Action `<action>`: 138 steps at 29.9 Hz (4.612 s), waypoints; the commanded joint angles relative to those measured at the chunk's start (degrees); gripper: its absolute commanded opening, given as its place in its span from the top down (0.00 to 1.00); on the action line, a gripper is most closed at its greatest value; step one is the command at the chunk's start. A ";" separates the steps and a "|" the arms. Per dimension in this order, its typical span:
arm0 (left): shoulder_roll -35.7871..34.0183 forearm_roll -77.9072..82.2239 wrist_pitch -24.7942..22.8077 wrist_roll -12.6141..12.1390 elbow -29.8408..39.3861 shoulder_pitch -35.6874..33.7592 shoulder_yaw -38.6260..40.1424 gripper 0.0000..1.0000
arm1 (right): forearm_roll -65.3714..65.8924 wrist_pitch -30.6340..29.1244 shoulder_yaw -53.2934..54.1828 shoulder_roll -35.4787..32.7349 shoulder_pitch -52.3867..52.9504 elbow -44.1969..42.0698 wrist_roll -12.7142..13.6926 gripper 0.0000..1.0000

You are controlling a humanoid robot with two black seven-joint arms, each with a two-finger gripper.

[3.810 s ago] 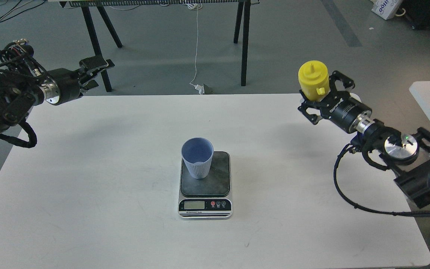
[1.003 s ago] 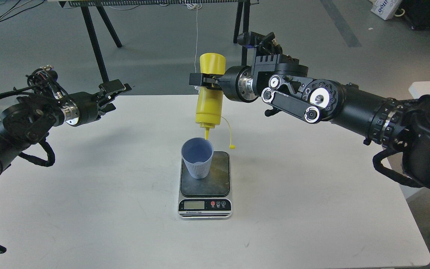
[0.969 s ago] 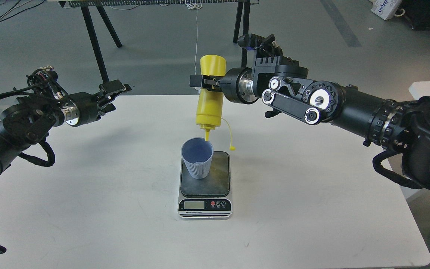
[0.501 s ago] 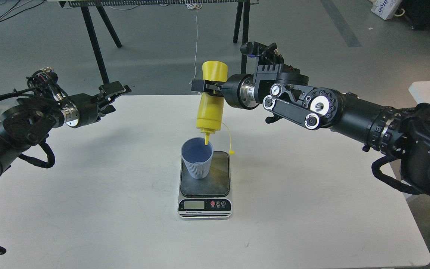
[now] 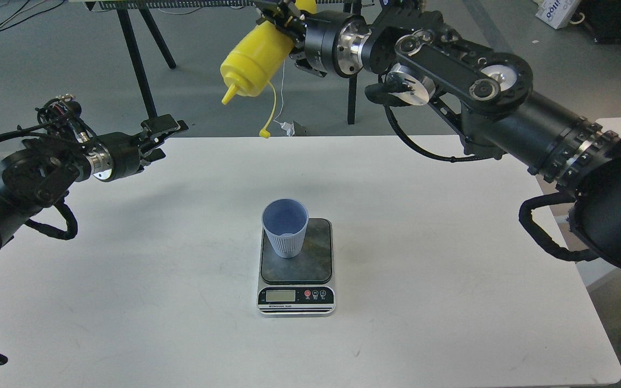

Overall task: Pour seasoning into cup on scale with both arms
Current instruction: 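Raise the yellow bottle and carry it back beside the scale, then lower the yellow bottle upright onto the table, then open the right gripper and pull it away from the bottle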

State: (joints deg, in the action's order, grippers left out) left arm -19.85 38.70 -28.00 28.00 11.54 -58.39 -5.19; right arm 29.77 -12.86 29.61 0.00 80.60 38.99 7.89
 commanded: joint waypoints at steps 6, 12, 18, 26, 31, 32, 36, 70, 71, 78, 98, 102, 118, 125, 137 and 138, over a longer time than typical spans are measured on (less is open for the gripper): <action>-0.54 0.06 0.00 0.00 -0.03 0.20 0.01 0.00 | -28.84 -0.50 21.88 -12.89 -4.12 0.74 7.57 0.98; -0.89 0.06 0.00 0.00 -0.03 0.29 0.01 0.00 | -46.10 -2.69 27.76 -22.93 -17.38 6.00 8.19 0.98; -0.54 0.24 0.00 0.00 0.06 0.55 -0.08 0.00 | -50.33 -3.75 41.82 -23.03 -37.15 14.61 8.28 0.98; -0.28 0.59 0.00 0.00 0.15 0.47 -0.17 0.00 | -51.04 -11.56 48.96 -16.62 -63.61 26.57 8.10 0.98; 0.07 0.59 0.00 0.00 0.33 0.64 -2.97 0.00 | -50.95 -15.14 48.44 -10.56 -71.98 27.02 7.75 0.98; 0.42 0.59 0.00 0.00 0.41 0.64 -3.76 0.00 | -50.95 -15.14 48.44 -9.68 -72.95 26.76 7.67 0.98; 2.36 0.59 0.00 0.00 0.33 0.55 -5.35 0.00 | -51.04 -15.14 48.79 -8.61 -74.19 25.01 7.31 0.97; 2.01 0.59 0.00 0.00 0.33 0.64 -5.35 0.00 | -50.87 -15.14 43.69 -5.54 -73.13 9.45 6.08 0.52; 2.01 0.59 0.00 0.00 0.33 0.64 -5.35 0.00 | -50.87 -15.14 43.52 -5.54 -73.13 9.18 6.08 0.51; 2.01 0.50 0.00 0.00 0.33 1.52 -5.35 0.00 | -50.78 -15.14 42.72 -5.54 -72.87 9.00 5.91 0.33; 2.27 0.50 0.00 0.00 0.33 1.43 -5.35 0.00 | -50.78 -15.14 42.46 -6.06 -73.66 9.88 6.08 0.01; 2.18 0.50 0.00 0.00 0.33 1.34 -5.35 0.00 | -50.69 -15.14 42.46 -7.55 -75.06 10.05 6.08 0.01; 2.36 0.50 0.00 0.00 0.15 1.61 -5.35 0.00 | -50.25 -15.14 42.46 -14.67 -89.38 28.15 5.91 0.01; 2.27 -0.02 0.00 0.00 0.15 1.52 -5.18 0.00 | -49.81 -15.14 43.07 -19.85 -96.86 29.47 5.91 0.01; -1.41 -5.11 0.00 0.00 0.15 0.38 -2.63 0.00 | -49.29 -15.14 45.98 -36.12 -83.53 30.81 5.91 0.01; -2.29 -6.43 0.00 0.00 0.15 -0.14 -2.19 0.00 | -48.59 -15.14 45.54 -36.47 -80.89 29.58 5.91 0.01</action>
State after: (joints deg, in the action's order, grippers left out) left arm -19.97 35.34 -28.00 28.00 11.68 -57.71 -8.62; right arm -19.77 -28.00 76.08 -34.29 -6.83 70.81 13.78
